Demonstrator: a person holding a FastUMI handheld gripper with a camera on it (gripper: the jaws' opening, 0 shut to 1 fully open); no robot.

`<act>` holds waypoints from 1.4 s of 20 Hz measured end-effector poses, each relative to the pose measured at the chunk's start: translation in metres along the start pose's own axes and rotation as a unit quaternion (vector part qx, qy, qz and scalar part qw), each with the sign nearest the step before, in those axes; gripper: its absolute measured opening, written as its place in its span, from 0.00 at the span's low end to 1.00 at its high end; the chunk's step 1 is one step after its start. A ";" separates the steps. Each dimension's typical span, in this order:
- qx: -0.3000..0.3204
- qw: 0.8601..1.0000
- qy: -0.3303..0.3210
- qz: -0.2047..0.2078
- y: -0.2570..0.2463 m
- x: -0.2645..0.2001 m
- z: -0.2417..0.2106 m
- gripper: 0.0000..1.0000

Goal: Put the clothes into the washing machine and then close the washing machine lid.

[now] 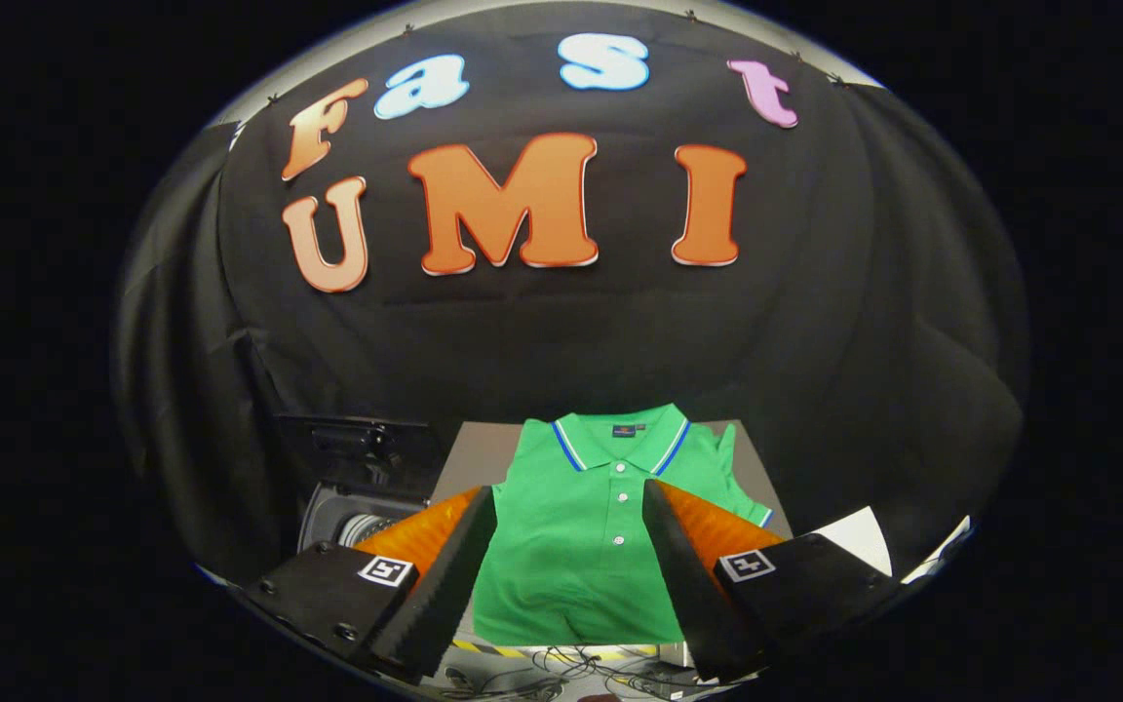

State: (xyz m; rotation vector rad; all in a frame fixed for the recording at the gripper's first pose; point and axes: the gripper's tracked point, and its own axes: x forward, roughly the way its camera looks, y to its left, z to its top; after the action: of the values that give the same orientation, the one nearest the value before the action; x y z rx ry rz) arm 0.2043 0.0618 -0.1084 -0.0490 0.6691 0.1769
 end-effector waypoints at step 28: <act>0.023 0.935 0.354 -0.012 -0.040 0.102 -0.093 0.71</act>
State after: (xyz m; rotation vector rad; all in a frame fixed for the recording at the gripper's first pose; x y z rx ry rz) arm 0.2334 0.0284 -0.2450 -0.0778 1.3939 0.1170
